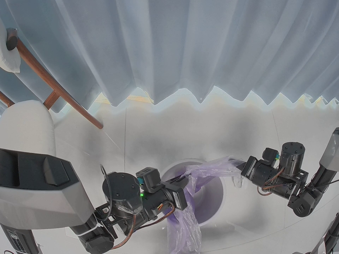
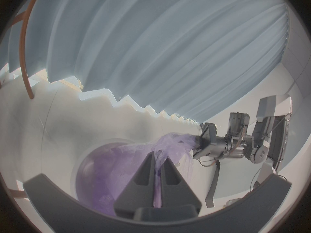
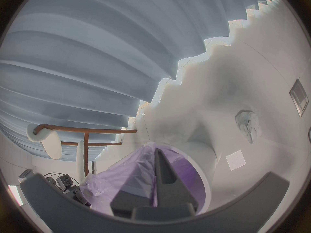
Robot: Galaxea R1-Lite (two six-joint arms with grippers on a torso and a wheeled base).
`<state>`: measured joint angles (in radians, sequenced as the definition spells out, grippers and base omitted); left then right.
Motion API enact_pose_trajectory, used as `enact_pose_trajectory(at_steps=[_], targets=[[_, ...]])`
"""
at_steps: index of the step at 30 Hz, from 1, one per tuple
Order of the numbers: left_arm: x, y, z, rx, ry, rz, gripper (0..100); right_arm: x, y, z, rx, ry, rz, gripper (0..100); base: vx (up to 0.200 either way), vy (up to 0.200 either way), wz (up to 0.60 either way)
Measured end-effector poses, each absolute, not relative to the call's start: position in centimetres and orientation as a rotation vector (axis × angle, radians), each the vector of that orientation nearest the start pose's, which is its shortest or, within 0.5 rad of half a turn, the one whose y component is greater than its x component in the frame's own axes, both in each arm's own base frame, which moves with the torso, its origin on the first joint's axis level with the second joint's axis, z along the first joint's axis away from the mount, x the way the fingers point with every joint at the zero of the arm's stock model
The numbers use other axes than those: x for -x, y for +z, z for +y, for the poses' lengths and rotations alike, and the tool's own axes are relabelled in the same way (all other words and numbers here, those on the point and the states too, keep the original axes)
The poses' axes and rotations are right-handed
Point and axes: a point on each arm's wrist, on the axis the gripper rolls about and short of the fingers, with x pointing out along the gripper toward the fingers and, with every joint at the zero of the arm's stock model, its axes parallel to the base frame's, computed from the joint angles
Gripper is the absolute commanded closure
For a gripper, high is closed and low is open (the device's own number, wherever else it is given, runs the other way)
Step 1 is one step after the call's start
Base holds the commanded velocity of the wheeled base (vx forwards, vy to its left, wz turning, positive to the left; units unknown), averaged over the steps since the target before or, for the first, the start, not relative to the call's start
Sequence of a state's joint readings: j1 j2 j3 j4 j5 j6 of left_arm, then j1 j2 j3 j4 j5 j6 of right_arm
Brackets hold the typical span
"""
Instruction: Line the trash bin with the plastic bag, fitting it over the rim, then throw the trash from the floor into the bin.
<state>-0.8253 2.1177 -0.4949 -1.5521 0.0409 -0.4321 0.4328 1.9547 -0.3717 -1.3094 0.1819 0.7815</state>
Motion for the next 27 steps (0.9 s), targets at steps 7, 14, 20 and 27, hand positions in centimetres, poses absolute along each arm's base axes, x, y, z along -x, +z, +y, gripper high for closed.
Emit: enact_pose_trajectory(at_steps=[7, 14, 20, 27], targets=[[-22.7, 7.7, -23.7, 0.415, -0.738, 0.209, 0, -26.0, 8.0, 12.0, -0.725, 0.464, 0.467, 100, 0.000, 0.000, 0.00], [-21.8, 9.6, -23.1, 0.485, -0.753, 0.189, 0, -26.6, 8.5, 11.4, -0.757, 0.446, 0.440, 100, 0.000, 0.000, 0.00], [-20.5, 9.8, -21.8, 0.419, -0.752, 0.196, 0, -27.2, 8.8, 11.0, -0.777, 0.427, 0.421, 100, 0.000, 0.000, 0.00], [-19.2, 8.7, -20.0, 0.280, -0.741, 0.227, 0, -27.5, 8.7, 10.6, -0.781, 0.414, 0.416, 100, 0.000, 0.000, 0.00]])
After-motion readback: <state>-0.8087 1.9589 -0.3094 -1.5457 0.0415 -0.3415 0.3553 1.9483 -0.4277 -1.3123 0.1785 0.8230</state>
